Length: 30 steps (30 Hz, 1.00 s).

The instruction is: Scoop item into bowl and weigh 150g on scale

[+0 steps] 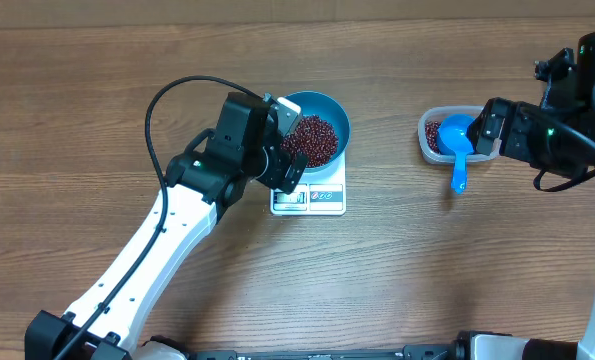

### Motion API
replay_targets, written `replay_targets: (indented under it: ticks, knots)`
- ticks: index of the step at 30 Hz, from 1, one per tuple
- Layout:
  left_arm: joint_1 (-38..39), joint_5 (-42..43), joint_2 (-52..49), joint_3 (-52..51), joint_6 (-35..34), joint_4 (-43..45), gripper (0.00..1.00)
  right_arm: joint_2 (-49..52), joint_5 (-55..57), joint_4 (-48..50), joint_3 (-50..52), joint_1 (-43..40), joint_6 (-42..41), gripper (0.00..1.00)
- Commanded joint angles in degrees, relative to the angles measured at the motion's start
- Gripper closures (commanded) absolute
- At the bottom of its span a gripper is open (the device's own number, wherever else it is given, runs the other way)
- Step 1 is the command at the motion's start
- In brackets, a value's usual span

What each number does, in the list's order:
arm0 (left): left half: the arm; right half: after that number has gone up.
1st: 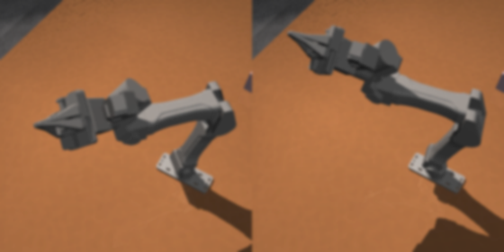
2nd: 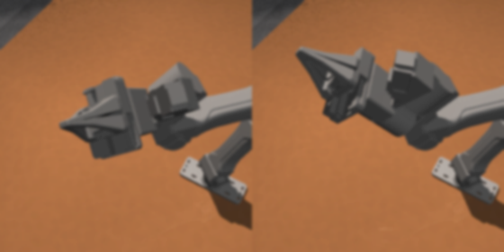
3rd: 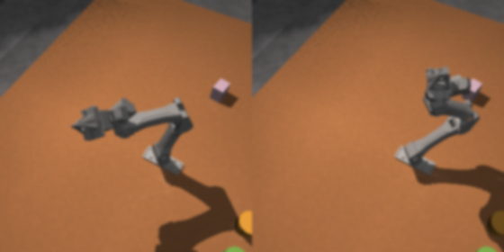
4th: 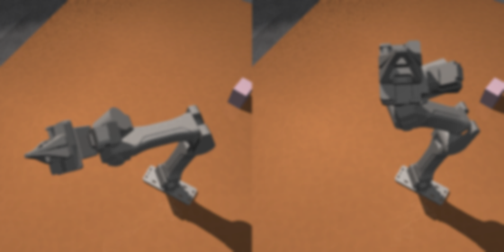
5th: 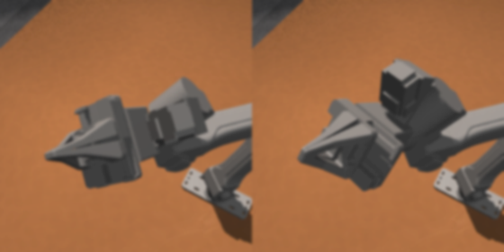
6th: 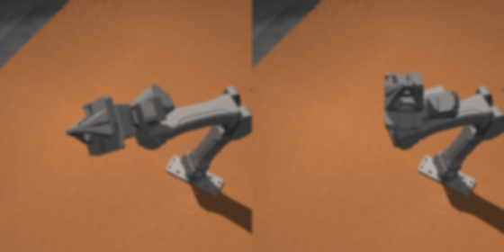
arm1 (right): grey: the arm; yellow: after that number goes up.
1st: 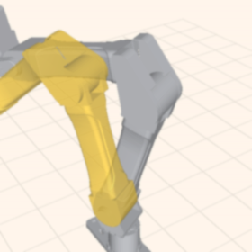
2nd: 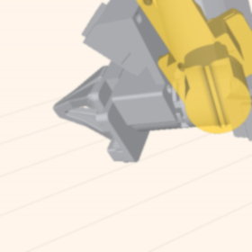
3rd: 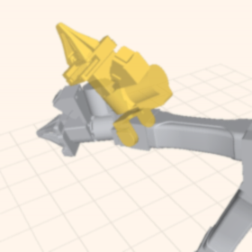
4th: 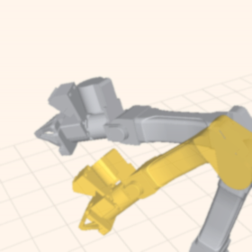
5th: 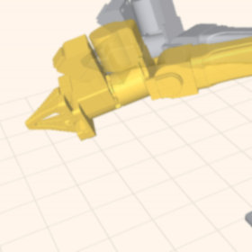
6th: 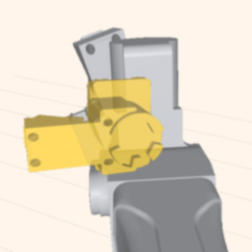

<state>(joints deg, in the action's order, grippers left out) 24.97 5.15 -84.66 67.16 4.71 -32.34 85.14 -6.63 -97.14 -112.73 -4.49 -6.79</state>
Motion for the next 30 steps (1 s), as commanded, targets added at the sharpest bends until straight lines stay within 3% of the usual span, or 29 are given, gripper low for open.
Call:
replay_targets:
  ticks: [1,12,23,30]
  knots:
    - [-0.31,0.92,-0.50,1.77,1.09,-1.90,0.00,-0.17,-0.09,0.15,-0.81,-0.09,0.85,0.00]
    - [2.80,3.87,2.86,1.75,0.42,-18.71,0.00,-0.17,-0.09,0.13,-0.81,-0.09,0.85,0.00]
    - [6.73,3.48,4.98,1.75,-3.67,-14.16,0.00,-0.17,-0.09,0.15,-0.81,-0.09,0.85,0.00]
    - [6.38,-0.33,12.70,1.66,-3.34,-8.55,0.00,-0.17,-0.09,0.13,-0.81,-0.09,0.85,0.00]
